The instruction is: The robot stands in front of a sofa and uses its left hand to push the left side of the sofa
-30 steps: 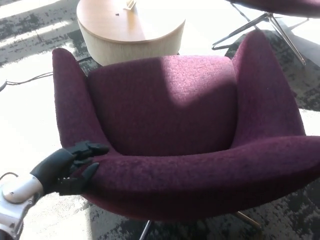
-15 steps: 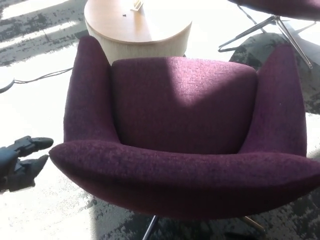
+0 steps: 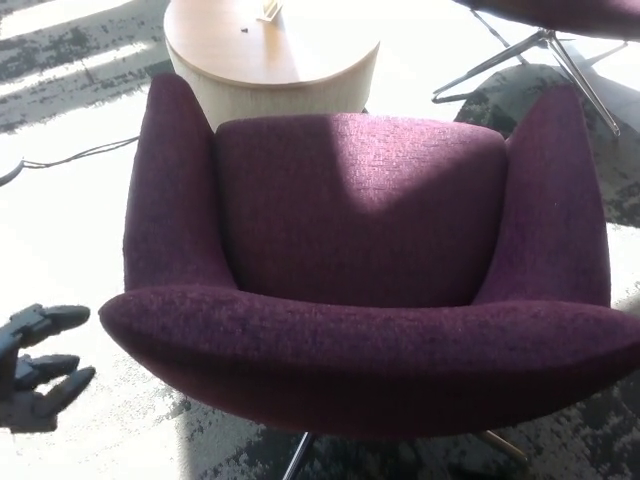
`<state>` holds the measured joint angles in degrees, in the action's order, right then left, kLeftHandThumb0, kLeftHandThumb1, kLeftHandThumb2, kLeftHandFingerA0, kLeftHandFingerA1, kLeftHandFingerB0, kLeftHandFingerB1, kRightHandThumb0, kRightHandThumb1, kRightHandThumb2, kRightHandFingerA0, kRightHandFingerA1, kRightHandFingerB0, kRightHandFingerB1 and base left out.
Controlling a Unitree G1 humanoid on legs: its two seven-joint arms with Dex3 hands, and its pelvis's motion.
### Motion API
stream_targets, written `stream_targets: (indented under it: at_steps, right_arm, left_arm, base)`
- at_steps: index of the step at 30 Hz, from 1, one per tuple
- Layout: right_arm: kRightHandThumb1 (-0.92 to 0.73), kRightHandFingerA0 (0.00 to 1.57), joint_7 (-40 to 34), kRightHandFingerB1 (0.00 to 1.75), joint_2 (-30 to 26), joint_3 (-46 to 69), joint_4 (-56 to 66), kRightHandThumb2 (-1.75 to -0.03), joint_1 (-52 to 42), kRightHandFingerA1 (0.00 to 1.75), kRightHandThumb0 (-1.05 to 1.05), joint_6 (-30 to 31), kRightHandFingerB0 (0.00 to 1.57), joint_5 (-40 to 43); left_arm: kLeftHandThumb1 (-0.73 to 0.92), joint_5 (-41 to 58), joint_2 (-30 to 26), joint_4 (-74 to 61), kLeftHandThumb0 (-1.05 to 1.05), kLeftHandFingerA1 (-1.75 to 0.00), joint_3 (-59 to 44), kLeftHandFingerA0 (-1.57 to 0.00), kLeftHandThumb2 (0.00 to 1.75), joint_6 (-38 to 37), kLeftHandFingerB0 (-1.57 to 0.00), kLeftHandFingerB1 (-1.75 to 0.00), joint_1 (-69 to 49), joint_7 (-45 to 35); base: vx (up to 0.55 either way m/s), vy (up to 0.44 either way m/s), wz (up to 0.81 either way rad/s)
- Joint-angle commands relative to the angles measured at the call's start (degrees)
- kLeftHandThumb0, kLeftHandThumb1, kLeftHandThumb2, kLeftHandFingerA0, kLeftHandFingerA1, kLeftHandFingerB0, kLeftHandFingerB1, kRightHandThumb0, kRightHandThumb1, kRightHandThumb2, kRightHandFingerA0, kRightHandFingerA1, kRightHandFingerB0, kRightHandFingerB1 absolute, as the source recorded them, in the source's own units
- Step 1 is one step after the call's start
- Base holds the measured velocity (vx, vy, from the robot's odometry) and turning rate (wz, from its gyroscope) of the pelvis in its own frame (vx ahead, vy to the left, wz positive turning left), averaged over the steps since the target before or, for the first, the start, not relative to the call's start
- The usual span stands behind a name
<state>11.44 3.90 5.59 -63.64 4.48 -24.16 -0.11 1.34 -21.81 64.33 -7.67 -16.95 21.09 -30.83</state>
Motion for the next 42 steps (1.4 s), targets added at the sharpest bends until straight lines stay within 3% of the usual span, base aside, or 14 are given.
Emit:
stream_targets:
  at_steps: [1,2,3,4,7,8,9,11,12,36,37,38,40,42]
  right_arm:
    - [-0.74,0.64,-0.36,0.36,-1.25,0.44,-0.84,-0.63,-0.40,0.41,-0.69,-0.63,0.52,0.61]
    - [-0.74,0.65,-0.32,0.36,-1.20,0.33,-0.99,-0.63,-0.85,0.41,-0.69,-0.79,0.52,0.52]
    - [-0.61,0.53,0.63,0.50,-1.19,0.34,-1.30,-0.97,-0.74,0.55,-0.69,-0.56,0.40,0.76]
    - [-0.75,0.61,0.83,0.36,-1.36,0.37,-1.61,-0.64,-0.32,0.40,-0.69,-0.20,0.48,0.80]
    - [-0.74,0.60,1.13,0.36,-1.55,-0.24,-2.17,-0.63,-1.33,0.38,-0.70,-1.01,0.49,0.24]
    - [-0.75,0.60,0.85,0.36,-1.73,-0.61,-2.51,-0.64,-1.61,0.38,-0.68,-0.98,0.48,-0.18]
    - [-0.75,0.62,0.84,0.36,-1.76,-0.63,-2.63,-0.64,-1.79,0.39,-0.68,-1.02,0.50,-0.17]
    - [-0.74,0.62,1.20,0.36,-1.61,-0.27,-2.85,-0.63,-1.62,0.39,-0.67,-0.55,0.50,0.57]
    - [-0.74,0.62,0.88,0.36,-1.73,-0.55,-3.09,-0.63,-1.91,0.40,-0.68,-0.90,0.50,0.19]
    - [-0.74,0.65,0.42,0.37,-1.36,-1.94,-5.48,-0.63,-5.64,0.43,-0.66,-3.42,0.53,-0.37]
    - [-0.74,0.64,0.50,0.37,-1.31,-1.86,-5.48,-0.63,-5.66,0.43,-0.66,-3.45,0.53,-0.33]
    - [-0.71,0.65,0.89,0.37,-1.04,-1.35,-5.46,-0.63,-5.61,0.44,-0.67,-3.01,0.56,0.33]
    - [-0.61,0.55,0.58,0.51,-1.05,-1.69,-5.37,-0.98,-5.72,0.57,-0.67,-3.53,0.44,-0.22]
    - [-0.75,0.63,0.58,0.36,-1.23,-1.91,-5.33,-0.63,-5.68,0.43,-0.66,-3.64,0.51,-0.58]
  left_arm:
    - [0.67,3.65,4.65,0.09,-1.05,-0.64,-1.78,0.00,1.24,-1.36,-0.05,-0.62,-5.37,-2.50]
    - [0.92,3.56,5.61,0.12,-1.05,-0.73,-1.89,-0.04,0.74,-1.76,-0.02,-0.63,-6.92,-2.36]
    - [0.70,4.92,8.23,0.57,-1.05,-0.65,-2.89,-0.04,1.26,-1.60,-0.07,-0.55,-9.40,-2.76]
    - [0.72,4.99,9.27,1.10,-1.05,-0.67,-3.09,-0.07,1.27,-2.07,-0.07,-0.57,-10.18,-2.51]
    - [0.70,5.99,11.62,2.64,-1.05,-0.64,-4.59,-0.04,1.27,-1.04,0.00,-0.57,-13.31,-3.24]
    - [0.27,6.11,12.61,3.15,-0.41,-0.59,-5.15,-0.08,1.04,-0.96,-0.03,-0.56,-14.93,-2.56]
    - [0.28,5.57,12.90,3.67,-0.41,-0.58,-4.92,-0.08,1.04,-1.34,-0.03,-0.56,-15.75,-2.04]
    - [0.28,5.56,13.42,4.54,-0.41,-0.59,-5.42,-0.09,1.04,-0.74,-0.04,-0.56,-16.52,-1.64]
    - [0.65,6.19,13.68,5.18,-1.05,-0.66,-6.19,-0.14,1.09,-0.01,-0.07,-0.59,-16.97,-1.97]
    - [0.66,8.72,14.21,8.18,-1.05,-0.72,-11.67,-0.22,1.19,6.65,-0.05,-0.58,-20.30,-1.57]
    - [0.85,8.72,14.21,8.16,-1.05,-0.74,-11.63,-0.16,0.67,6.61,-0.07,-0.60,-20.34,-1.53]
    - [0.67,8.75,14.20,8.13,-1.05,-0.71,-11.61,-0.21,1.19,6.61,-0.02,-0.56,-20.36,-1.48]
    - [0.66,8.67,14.17,8.08,-1.05,-0.71,-11.45,-0.20,1.19,6.51,-0.02,-0.57,-20.40,-1.48]
    - [0.65,8.85,14.19,8.10,-1.05,-0.70,-11.50,-0.18,1.19,6.59,-0.02,-0.56,-20.39,-1.57]
  base:
    - [0.00,0.000,0.00]
    - [0.00,0.000,0.00]
    - [0.00,0.000,0.00]
    - [0.00,0.000,0.00]
    - [0.00,0.000,0.00]
    - [0.00,0.000,0.00]
    - [0.00,0.000,0.00]
    - [0.00,0.000,0.00]
    - [0.00,0.000,0.00]
    - [0.00,0.000,0.00]
    - [0.00,0.000,0.00]
    - [0.00,0.000,0.00]
    - [0.00,0.000,0.00]
    - [0.00,0.000,0.00]
